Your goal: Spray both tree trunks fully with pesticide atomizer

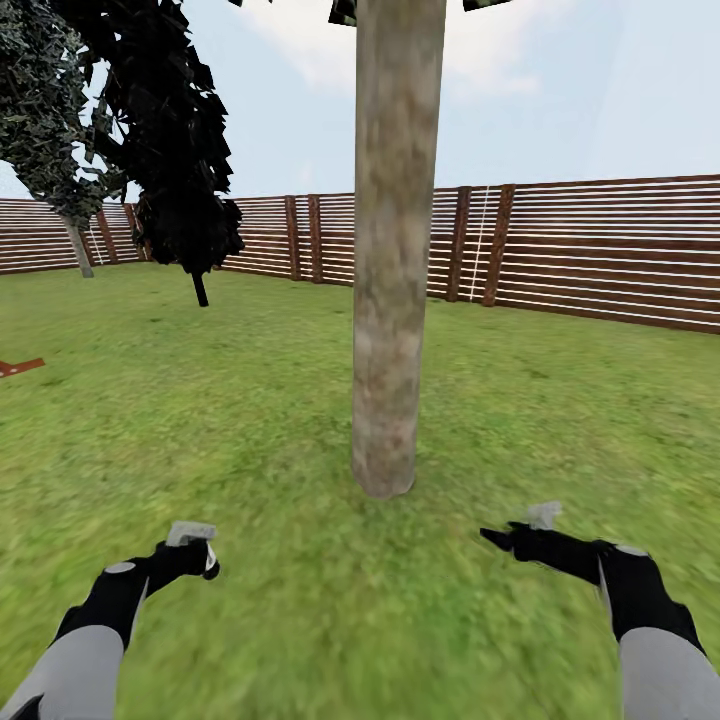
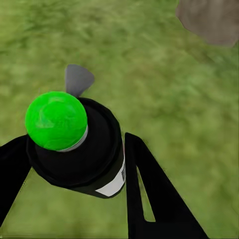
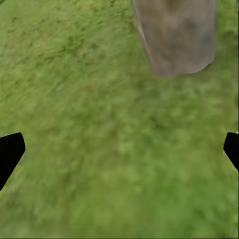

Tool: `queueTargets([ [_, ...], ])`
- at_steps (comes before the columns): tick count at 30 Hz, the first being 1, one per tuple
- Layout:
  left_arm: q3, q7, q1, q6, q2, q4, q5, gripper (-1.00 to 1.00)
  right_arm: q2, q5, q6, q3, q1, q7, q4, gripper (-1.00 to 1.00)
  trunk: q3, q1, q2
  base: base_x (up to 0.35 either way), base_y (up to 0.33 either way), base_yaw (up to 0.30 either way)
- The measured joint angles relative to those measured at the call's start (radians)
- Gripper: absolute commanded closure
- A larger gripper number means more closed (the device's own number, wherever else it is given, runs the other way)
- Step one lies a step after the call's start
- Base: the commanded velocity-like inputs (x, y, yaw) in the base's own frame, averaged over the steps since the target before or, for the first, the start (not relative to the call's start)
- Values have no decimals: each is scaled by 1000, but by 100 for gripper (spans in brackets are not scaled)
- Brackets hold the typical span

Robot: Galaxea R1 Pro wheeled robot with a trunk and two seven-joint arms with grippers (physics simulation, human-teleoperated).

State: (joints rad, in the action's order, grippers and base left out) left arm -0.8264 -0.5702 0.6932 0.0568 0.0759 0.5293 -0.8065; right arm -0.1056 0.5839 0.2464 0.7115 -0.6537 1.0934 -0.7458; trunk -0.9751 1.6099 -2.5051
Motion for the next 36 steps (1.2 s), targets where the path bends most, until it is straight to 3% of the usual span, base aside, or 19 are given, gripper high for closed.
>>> queueTargets([
  [3, -3, 14, 0, 1, -12, 0, 0, 100, -14, 2, -20, 214, 0, -92, -2, -100, 0, 0, 0, 0, 0, 0],
  [6, -3, 59, 0, 12, -69, 0, -4, 100, -21, 3, -28, 381, 0, -295, -6, -100, 0, 0, 0, 0, 0, 0],
  [8, -2, 142, 0, 71, -102, 1, -8, 100, -22, 6, -50, 432, 0, -446, -16, -100, 0, 0, 0, 0, 0, 0],
  [9, -1, 197, 0, 112, -111, 1, -8, 100, -22, 7, -79, 441, 0, -562, -18, -100, 0, 0, 0, 0, 0, 0],
  [10, 0, 234, 0, 137, -117, 1, -7, 100, -22, 7, -105, 444, 0, -635, -18, -100, 0, 0, 0, 0, 0, 0],
  [12, 0, 300, 0, 189, -129, 1, -7, 100, -23, 9, -156, 448, 0, -739, -19, -100, 0, 0, 0, 0, 0, 0],
  [13, 0, 307, 0, 195, -131, 1, -7, 100, -22, 10, -162, 447, 0, -750, -19, -100, 0, 0, 0, 0, 0, 0],
  [18, -3, 317, 0, 203, -131, 1, -5, 100, -22, 34, -170, 447, 0, -749, -18, -100, 0, 0, 0, 0, 0, 0],
  [20, -3, 317, 0, 204, -131, 1, -6, 100, -30, 37, -171, 447, 0, -702, 2, -100, 0, 0, 0, 0, 0, 0],
  [21, -2, 317, 0, 204, -131, 2, -6, 100, -69, 37, -171, 448, 0, -620, 38, -100, 0, 0, 0, 0, 0, 0],
  [24, 11, 313, 0, 205, -131, 2, -6, 100, -226, 35, -171, 448, 0, -402, 160, -100, 0, 0, 0, 0, 0, 0],
  [25, 27, 311, 0, 205, -131, 3, -6, 100, -260, 34, -172, 447, 0, -365, 190, -100, 0, 0, 0, 0, 0, 0],
  [26, 55, 310, 0, 205, -131, 3, -5, 100, -275, 35, -172, 446, 0, -346, 205, -100, 0, 0, 0, 0, 0, 0],
  [28, 116, 310, 0, 206, -131, 3, -5, 100, -286, 34, -171, 446, 0, -332, 216, -100, 0, 0, 0, 0, 0, 0],
  [31, 160, 309, 0, 217, -130, 0, -4, 100, -289, 34, -168, 447, 0, -326, 219, -100, 0, 0, 0, 156, 0, 0],
  [33, 172, 306, 0, 284, -130, 0, -6, 100, -289, 34, -165, 446, 0, -325, 219, -100, 0, 0, 0, 291, 0, 0],
  [36, 208, 221, 3, 446, -136, 4, -3, 100, -289, 35, -161, 445, 0, -325, 218, -100, 0, 0, 0, 249, 0, -85],
])
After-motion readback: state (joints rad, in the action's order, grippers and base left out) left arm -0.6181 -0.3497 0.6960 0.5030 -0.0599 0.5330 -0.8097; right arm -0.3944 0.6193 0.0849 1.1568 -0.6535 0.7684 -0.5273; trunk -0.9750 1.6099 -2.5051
